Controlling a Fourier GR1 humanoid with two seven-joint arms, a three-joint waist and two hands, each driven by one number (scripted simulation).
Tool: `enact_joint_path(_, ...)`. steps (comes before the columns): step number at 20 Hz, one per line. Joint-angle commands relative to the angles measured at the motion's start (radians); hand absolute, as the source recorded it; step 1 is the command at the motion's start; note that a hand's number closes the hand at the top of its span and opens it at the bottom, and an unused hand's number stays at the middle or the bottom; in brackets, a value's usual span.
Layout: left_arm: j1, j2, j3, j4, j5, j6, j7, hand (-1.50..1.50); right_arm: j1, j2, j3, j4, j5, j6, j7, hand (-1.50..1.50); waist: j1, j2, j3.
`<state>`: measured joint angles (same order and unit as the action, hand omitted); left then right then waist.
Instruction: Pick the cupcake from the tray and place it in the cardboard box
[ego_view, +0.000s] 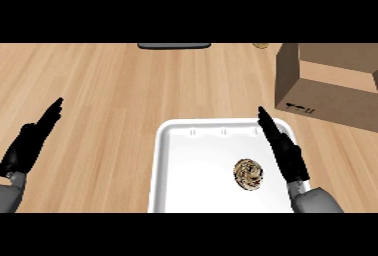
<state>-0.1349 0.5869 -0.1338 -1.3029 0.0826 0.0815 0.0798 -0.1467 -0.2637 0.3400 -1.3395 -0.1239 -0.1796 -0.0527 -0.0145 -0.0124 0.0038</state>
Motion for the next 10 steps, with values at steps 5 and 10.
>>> enact_joint_path(5, 0.048, -0.147, 0.110, 0.015, 0.085, 0.148, -0.039, 0.00, 0.085, -0.029, -0.118, -0.222, 0.214, -0.419, 0.030, 1.50, -0.041, -0.014, -0.013)
enact_joint_path(10, 0.101, -0.225, 0.113, 0.001, 0.113, 0.191, -0.051, 0.00, 0.256, -0.067, -0.156, -0.167, 0.415, -0.673, 0.163, 1.50, -0.075, -0.017, -0.014)
